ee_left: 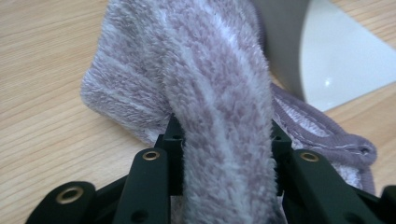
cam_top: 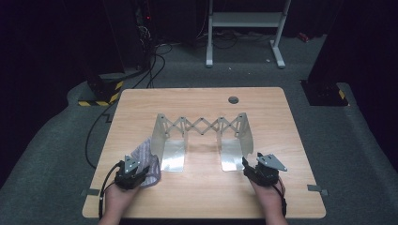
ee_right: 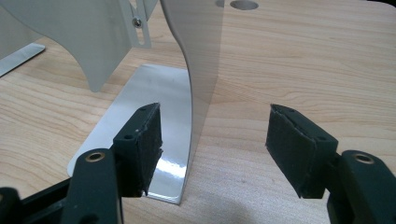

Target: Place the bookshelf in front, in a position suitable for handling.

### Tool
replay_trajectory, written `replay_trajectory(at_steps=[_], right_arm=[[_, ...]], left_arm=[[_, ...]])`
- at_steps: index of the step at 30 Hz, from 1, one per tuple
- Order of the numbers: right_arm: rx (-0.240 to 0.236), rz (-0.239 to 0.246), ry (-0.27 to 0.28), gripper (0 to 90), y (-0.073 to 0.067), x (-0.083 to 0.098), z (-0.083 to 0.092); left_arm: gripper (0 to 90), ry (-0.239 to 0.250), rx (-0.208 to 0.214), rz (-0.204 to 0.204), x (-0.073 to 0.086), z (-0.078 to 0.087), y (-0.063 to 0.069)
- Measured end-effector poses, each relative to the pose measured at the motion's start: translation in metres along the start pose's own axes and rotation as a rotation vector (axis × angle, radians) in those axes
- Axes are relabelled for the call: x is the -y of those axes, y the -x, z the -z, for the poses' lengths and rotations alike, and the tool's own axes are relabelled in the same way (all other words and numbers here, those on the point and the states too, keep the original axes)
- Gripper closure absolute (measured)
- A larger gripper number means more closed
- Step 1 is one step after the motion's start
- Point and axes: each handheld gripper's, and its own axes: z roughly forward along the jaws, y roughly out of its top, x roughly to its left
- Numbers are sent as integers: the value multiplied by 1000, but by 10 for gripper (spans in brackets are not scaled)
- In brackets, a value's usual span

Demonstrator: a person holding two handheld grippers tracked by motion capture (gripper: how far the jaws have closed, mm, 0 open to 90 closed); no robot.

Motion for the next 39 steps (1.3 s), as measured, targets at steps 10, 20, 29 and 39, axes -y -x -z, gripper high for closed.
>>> replay_trajectory(at_steps=[10, 20, 29, 39], right_arm=[[1, -2, -19, 364, -4, 2, -4], [-11, -4, -24, 372, -6, 2, -6], [-10, 2, -28, 372, -6, 3, -7], [-6, 5, -23, 371, -5, 2, -8]], left_arm=[[631, 74, 62, 11, -7, 12, 5], [631, 146, 73, -9, -14, 25, 13], [630, 256, 84, 22, -28, 51, 9], [626, 367, 34, -1, -37, 77, 15]])
